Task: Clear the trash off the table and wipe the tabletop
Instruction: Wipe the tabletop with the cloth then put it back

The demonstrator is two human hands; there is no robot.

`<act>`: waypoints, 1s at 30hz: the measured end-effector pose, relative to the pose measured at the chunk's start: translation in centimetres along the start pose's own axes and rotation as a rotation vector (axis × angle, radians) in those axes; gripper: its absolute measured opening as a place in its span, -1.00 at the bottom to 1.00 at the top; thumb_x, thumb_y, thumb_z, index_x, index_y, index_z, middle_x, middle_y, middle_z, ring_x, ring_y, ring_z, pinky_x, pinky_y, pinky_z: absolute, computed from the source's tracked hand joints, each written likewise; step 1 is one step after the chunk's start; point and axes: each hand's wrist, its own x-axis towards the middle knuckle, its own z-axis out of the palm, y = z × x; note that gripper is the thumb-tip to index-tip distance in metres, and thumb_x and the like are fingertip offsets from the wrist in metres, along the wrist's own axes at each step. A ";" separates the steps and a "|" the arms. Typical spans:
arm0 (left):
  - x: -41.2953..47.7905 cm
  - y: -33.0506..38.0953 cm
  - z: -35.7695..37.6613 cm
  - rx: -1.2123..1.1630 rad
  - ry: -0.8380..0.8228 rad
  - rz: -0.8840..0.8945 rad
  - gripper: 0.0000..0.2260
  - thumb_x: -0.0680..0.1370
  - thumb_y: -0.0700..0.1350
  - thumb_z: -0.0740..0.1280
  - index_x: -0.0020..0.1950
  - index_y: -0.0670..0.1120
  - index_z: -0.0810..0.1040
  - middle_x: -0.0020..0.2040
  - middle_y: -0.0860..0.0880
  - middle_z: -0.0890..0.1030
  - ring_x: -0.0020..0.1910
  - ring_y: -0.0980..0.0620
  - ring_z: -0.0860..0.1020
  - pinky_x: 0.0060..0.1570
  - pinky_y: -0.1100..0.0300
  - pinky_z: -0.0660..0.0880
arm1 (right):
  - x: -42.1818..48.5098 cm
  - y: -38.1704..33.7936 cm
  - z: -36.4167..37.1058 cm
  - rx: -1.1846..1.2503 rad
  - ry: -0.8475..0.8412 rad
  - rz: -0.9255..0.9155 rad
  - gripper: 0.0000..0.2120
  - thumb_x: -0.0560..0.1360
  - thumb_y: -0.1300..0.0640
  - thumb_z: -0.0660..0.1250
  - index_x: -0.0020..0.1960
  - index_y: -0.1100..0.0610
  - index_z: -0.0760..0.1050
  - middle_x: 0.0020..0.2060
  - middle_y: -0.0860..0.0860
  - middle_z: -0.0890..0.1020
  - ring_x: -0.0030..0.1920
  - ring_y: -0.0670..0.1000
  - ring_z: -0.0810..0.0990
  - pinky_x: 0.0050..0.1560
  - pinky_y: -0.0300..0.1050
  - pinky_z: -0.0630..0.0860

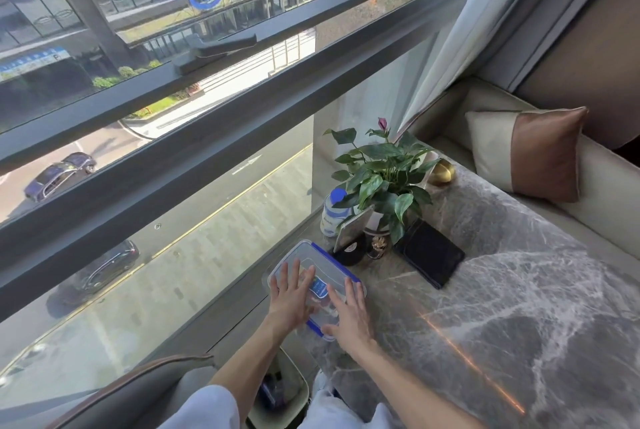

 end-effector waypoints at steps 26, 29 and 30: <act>11.5 26.3 -4.8 -0.362 0.008 0.232 -0.72 0.55 0.05 0.21 -0.08 -0.16 0.52 -0.08 -0.24 0.65 -0.12 -0.29 0.62 -0.10 -0.06 0.58 | 0.7 22.5 -15.9 0.711 0.555 0.681 -0.87 0.49 0.04 0.34 -0.03 0.05 0.60 -0.03 0.01 0.69 0.02 0.08 0.63 -0.01 -0.12 0.48; 13.6 28.3 -4.9 -0.340 0.017 0.157 -0.76 0.57 -0.03 0.22 0.02 -0.19 0.54 0.01 -0.23 0.63 0.03 -0.26 0.58 -0.01 0.00 0.50 | 2.5 23.3 -16.0 0.717 0.525 0.673 -0.84 0.51 0.05 0.31 0.01 0.06 0.63 -0.01 0.03 0.70 0.05 0.09 0.63 -0.04 -0.16 0.46; 14.5 28.7 -4.8 -0.336 0.026 0.131 -0.77 0.57 -0.05 0.23 0.04 -0.21 0.53 0.03 -0.23 0.62 0.05 -0.26 0.57 0.00 -0.01 0.48 | 3.4 23.6 -16.0 0.726 0.511 0.668 -0.83 0.51 0.06 0.31 0.02 0.07 0.63 0.00 0.03 0.70 0.06 0.10 0.63 -0.06 -0.19 0.43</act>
